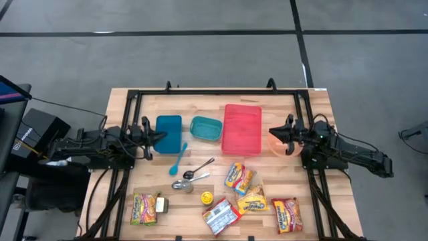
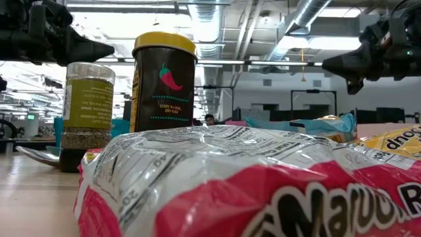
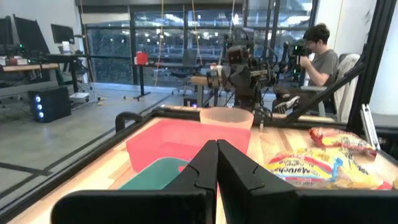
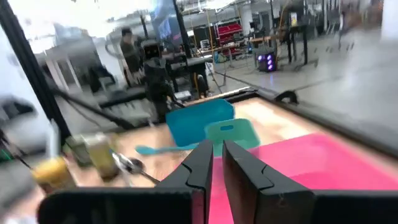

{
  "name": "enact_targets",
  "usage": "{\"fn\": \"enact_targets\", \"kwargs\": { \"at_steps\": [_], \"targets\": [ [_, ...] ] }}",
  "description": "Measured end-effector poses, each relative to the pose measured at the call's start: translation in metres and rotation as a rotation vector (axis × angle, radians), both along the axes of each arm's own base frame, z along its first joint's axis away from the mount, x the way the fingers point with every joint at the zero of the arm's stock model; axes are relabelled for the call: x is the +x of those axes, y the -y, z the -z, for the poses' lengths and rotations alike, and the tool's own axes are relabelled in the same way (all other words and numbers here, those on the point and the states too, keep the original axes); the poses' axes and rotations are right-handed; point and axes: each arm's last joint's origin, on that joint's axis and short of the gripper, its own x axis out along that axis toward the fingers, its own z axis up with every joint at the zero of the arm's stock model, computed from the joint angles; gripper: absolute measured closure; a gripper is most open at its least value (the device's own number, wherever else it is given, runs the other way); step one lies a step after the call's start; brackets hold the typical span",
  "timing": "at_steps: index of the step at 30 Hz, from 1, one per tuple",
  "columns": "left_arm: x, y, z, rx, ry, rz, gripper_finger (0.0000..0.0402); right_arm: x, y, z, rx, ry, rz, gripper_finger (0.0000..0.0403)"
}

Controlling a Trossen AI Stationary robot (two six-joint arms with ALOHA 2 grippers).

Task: Pick & Place Food Item
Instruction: Put the light blue noodle pack into the red bin

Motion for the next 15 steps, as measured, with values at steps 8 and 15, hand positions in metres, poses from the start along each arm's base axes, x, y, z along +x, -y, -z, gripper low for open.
{"fn": "enact_targets", "kwargs": {
  "at_steps": [8, 15],
  "targets": [
    [-0.006, 0.000, -0.025, -0.108, 0.301, 0.033, 0.0402, -0.001, -0.001, -0.014, 0.270, 0.193, -0.042, 0.0370],
    [-0.008, 0.001, -0.030, -0.183, 0.366, 0.061, 0.0402, -0.003, -0.004, -0.024, 0.328, 0.219, -0.109, 0.0370]
  ]
}}
